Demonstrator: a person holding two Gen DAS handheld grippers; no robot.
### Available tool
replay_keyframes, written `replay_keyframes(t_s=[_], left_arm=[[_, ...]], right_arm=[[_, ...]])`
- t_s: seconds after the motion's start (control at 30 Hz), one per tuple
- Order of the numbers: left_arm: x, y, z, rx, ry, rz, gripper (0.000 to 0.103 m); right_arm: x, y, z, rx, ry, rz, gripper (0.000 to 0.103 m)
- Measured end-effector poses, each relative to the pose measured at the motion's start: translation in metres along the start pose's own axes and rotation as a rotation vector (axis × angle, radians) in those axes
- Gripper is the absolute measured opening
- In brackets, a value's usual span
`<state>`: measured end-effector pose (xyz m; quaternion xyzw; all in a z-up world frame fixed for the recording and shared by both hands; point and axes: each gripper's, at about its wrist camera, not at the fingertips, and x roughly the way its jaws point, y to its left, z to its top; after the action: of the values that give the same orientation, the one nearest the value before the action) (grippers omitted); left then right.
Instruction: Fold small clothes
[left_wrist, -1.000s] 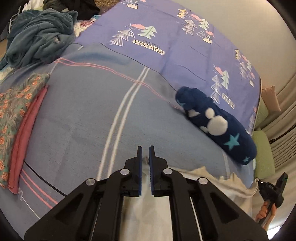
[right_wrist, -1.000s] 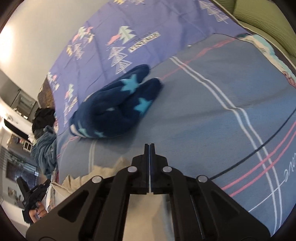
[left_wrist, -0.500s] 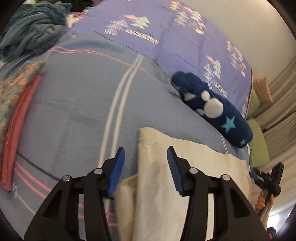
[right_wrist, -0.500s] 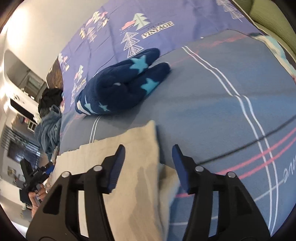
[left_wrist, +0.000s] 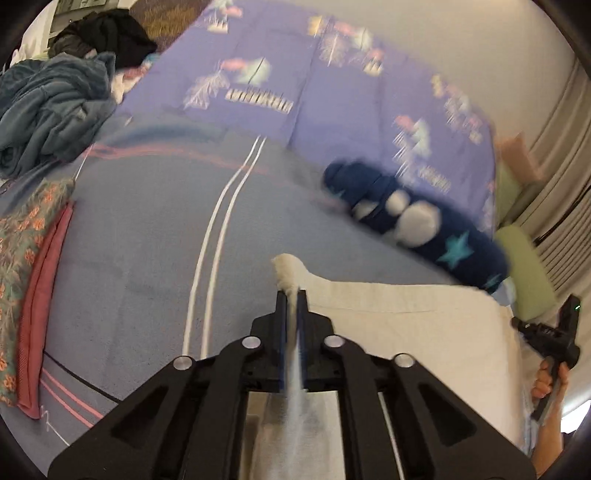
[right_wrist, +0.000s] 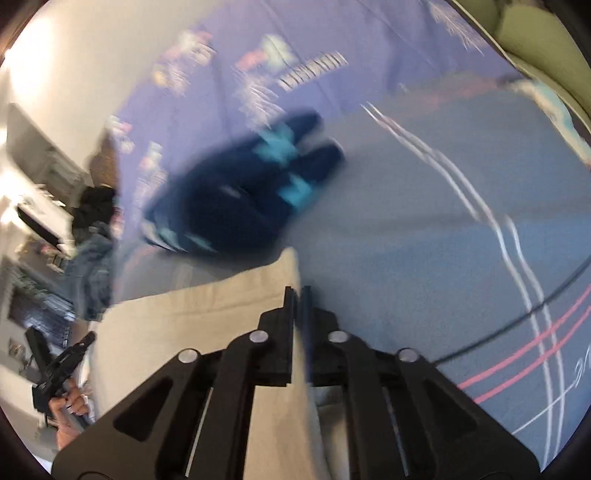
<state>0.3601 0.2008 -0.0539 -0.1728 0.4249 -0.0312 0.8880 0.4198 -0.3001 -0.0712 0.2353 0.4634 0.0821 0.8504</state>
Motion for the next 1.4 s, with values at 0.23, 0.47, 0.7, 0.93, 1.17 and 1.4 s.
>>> replay_keyframes(t_s=[0.23,0.47,0.7,0.93,1.17,1.4], left_arm=[[-0.051,0.016,-0.031,-0.014,-0.054,-0.023,0.036],[-0.136,0.002,-0.124,0.128,-0.131,0.005,0.064],[-0.165,0.015,-0.207,0.063,-0.08,0.035,0.068],[-0.193,0.008,-0.227,0.023,-0.095,0.015,0.068],[-0.178,-0.072,-0.214,0.189,-0.087,-0.083,0.068],[-0.132,-0.149,-0.202,0.266,0.007,-0.162,0.068]], right_arm=[[-0.071,-0.017,-0.055,-0.066,-0.088,0.003,0.034],[-0.147,-0.044,-0.151,-0.103,-0.091,-0.009,0.046],[-0.171,-0.045,-0.228,-0.094,-0.056,0.038,0.047],[-0.178,-0.05,-0.247,-0.035,-0.023,0.115,0.049],[-0.161,-0.059,-0.254,0.152,-0.008,0.238,0.053],[-0.141,-0.056,-0.232,0.308,-0.064,0.25,0.061]])
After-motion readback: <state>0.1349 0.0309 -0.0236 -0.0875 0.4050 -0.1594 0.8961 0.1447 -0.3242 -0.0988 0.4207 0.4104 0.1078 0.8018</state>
